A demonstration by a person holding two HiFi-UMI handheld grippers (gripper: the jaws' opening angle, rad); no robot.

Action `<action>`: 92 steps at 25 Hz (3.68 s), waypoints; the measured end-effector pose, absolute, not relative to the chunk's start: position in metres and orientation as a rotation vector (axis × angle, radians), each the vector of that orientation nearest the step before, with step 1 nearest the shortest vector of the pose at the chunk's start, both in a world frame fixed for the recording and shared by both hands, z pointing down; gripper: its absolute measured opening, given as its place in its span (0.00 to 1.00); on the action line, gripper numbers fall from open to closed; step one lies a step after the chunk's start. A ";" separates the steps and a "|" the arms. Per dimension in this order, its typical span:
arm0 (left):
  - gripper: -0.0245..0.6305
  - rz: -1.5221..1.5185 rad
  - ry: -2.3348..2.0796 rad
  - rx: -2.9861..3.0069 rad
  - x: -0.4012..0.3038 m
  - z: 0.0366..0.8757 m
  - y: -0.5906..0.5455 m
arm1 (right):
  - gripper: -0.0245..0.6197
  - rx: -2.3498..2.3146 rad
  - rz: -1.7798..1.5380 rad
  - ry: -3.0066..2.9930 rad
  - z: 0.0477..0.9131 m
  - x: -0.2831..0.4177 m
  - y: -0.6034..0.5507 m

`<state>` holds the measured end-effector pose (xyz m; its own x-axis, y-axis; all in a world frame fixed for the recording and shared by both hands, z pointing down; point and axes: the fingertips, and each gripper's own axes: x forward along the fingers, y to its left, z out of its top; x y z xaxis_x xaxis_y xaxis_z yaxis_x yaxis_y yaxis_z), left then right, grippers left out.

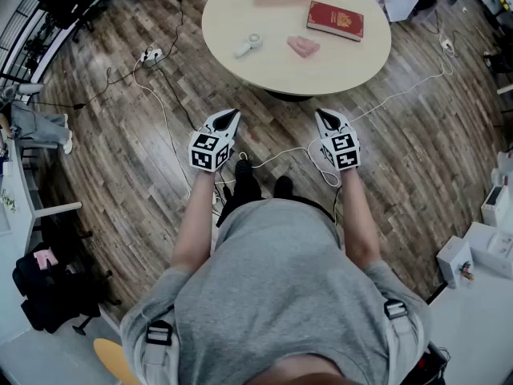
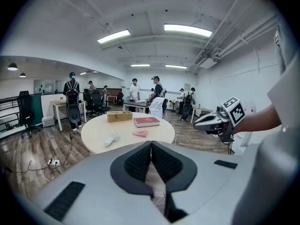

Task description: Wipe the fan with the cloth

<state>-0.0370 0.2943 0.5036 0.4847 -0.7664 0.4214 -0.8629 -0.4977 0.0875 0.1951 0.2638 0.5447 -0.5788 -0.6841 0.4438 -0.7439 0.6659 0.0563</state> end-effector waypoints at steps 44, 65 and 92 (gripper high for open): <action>0.42 0.439 -1.462 2.421 -0.023 0.501 0.287 | 0.51 1.130 0.151 -2.529 0.546 0.216 0.239; 0.42 0.443 -1.330 2.466 -0.031 0.523 0.147 | 0.51 1.185 0.260 -2.427 0.577 0.216 0.130; 0.44 0.620 -0.993 2.436 -0.090 0.615 -0.085 | 0.50 1.262 0.449 -2.218 0.637 0.148 -0.075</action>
<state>-0.0896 -0.0849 0.6151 0.6426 -0.5334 0.5501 -0.7283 -0.6482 0.2222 0.1482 -0.0752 0.6371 -0.4127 -0.6818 0.6040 -0.8629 0.5049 -0.0197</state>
